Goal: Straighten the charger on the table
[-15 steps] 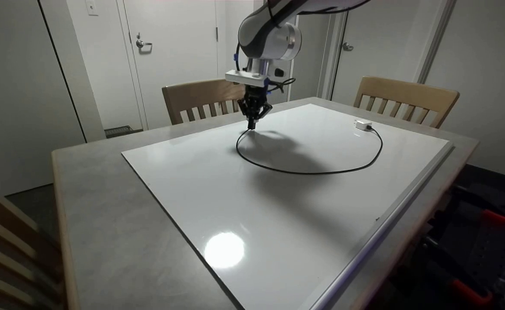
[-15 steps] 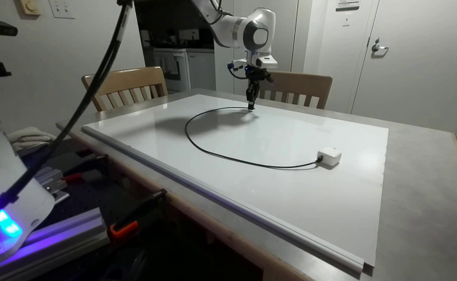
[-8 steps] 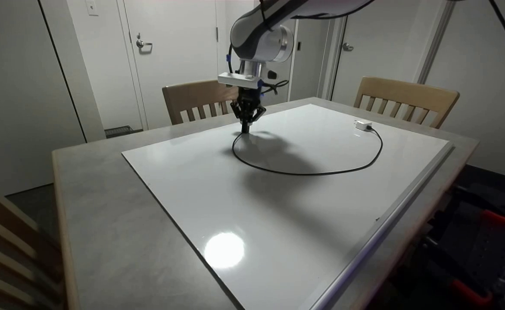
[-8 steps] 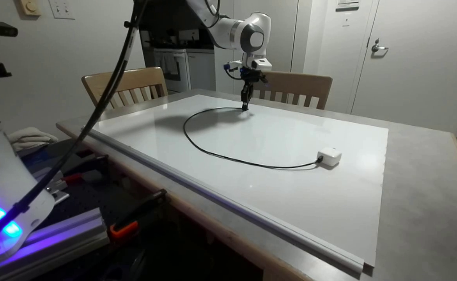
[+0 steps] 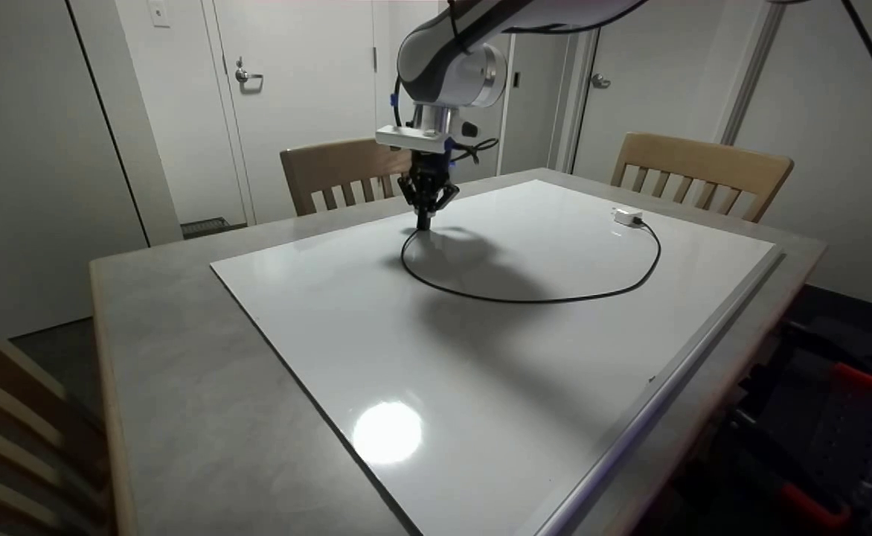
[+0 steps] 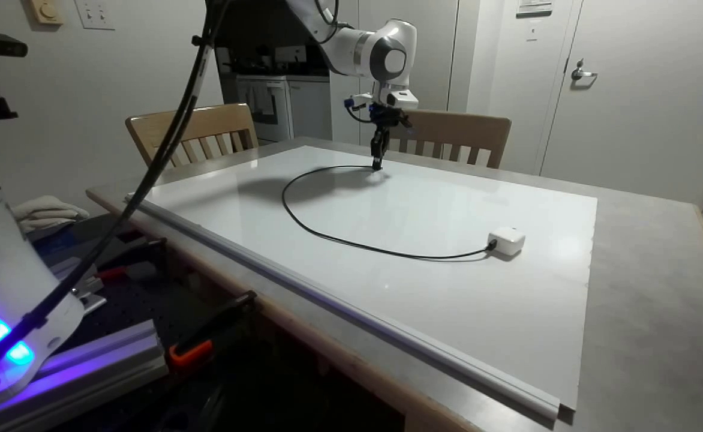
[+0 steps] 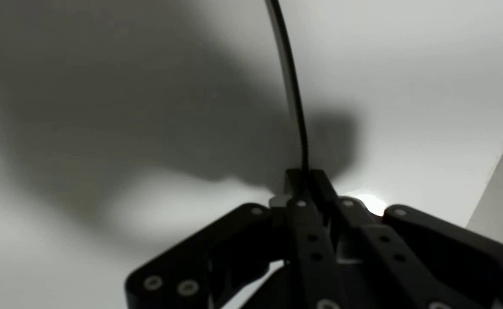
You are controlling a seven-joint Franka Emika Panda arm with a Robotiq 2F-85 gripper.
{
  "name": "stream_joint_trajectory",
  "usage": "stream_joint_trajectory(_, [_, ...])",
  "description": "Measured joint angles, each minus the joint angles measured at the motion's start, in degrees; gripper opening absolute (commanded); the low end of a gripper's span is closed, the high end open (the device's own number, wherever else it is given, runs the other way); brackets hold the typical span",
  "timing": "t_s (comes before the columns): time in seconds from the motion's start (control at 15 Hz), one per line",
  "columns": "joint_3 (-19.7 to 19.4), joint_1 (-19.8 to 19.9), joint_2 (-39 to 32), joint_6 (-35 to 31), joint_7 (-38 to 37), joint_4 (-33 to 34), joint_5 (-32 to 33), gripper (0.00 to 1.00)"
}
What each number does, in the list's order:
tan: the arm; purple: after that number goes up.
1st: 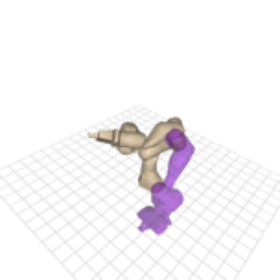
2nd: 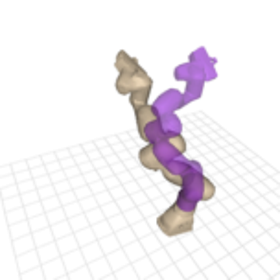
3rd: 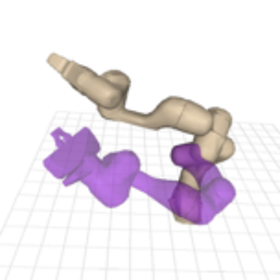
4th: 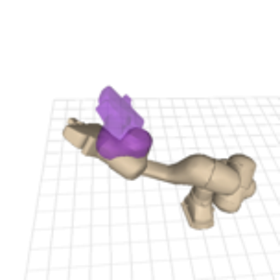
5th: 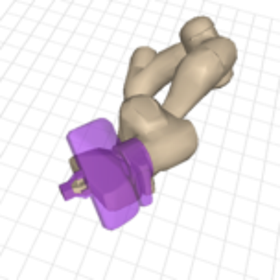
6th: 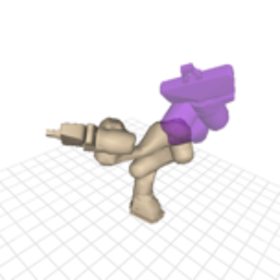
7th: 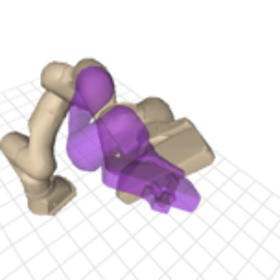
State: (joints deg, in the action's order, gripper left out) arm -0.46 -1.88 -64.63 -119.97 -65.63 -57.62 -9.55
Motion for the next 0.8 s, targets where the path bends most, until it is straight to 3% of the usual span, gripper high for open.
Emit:
stream_joint_trajectory(0.27, [0.0, -0.22, -0.14, 0.2, 3.1, 0.37, 0.34, 0.02])
stream_joint_trajectory(0.8, [0.0, -0.91, -1.02, 7.82, 18.11, 6.64, 2.68, 0.02])
